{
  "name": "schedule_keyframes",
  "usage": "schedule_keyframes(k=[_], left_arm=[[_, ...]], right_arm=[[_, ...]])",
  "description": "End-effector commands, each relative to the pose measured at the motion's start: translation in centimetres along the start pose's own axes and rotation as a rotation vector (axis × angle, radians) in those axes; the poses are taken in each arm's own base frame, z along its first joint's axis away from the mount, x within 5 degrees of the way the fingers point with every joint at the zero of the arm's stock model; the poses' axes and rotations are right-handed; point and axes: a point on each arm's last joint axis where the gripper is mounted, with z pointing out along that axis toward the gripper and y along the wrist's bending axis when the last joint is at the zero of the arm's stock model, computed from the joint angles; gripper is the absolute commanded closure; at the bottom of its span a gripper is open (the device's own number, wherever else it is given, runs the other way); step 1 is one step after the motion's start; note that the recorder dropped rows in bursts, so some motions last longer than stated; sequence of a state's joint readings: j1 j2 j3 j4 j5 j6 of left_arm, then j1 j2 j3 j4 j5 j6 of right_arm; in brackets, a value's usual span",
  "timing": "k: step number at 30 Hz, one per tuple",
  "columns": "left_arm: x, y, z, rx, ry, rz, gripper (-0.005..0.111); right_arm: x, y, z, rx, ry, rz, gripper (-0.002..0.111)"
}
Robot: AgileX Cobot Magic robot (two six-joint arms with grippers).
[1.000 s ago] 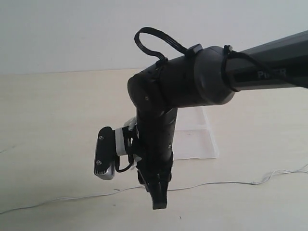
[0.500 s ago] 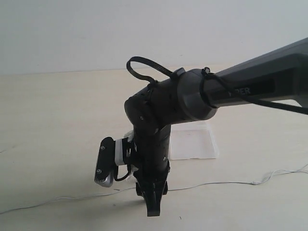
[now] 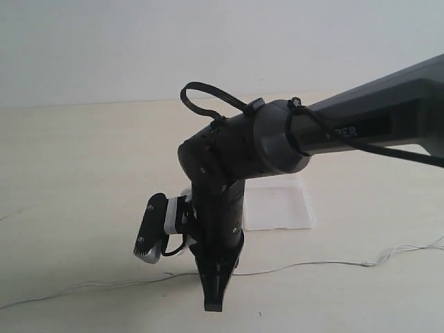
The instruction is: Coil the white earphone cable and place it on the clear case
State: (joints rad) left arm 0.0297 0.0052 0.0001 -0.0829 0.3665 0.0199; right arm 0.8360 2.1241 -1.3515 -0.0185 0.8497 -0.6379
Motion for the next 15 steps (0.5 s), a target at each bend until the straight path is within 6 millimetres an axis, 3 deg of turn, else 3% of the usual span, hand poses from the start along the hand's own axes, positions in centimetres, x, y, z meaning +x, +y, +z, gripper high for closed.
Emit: schedule_keyframes(k=[1, 4, 9, 10, 11, 12, 13, 14, 15], left_arm=[[-0.1, 0.0, 0.0, 0.002, -0.018, -0.008, 0.107], [-0.1, 0.0, 0.0, 0.002, -0.018, -0.008, 0.107], [-0.1, 0.0, 0.0, 0.002, -0.018, -0.008, 0.107], [-0.1, 0.0, 0.0, 0.002, -0.018, -0.008, 0.107], [-0.1, 0.0, 0.0, 0.002, -0.018, -0.008, 0.107], [-0.1, 0.0, 0.0, 0.002, -0.018, -0.008, 0.107], [-0.1, 0.0, 0.0, 0.002, -0.018, -0.008, 0.107], [-0.1, 0.0, 0.0, 0.002, -0.018, -0.008, 0.107], [-0.1, 0.0, 0.0, 0.002, -0.018, -0.008, 0.107]], right_arm=[[-0.2, -0.2, -1.8, 0.045, -0.04, 0.024, 0.108], [-0.6, -0.6, -6.5, 0.101, -0.12, 0.064, 0.108], [-0.7, -0.9, -17.4, 0.248, -0.34, 0.112, 0.108], [-0.3, -0.7, -21.8, 0.316, -0.447, 0.128, 0.108], [0.1, -0.4, -24.3, 0.354, -0.513, 0.143, 0.108], [1.1, 0.2, -29.0, 0.419, -0.642, 0.184, 0.108], [1.7, 0.6, -31.2, 0.447, -0.704, 0.203, 0.108], [2.9, 1.5, -35.0, 0.493, -0.821, 0.243, 0.108], [3.4, 1.9, -36.4, 0.511, -0.863, 0.253, 0.108]])
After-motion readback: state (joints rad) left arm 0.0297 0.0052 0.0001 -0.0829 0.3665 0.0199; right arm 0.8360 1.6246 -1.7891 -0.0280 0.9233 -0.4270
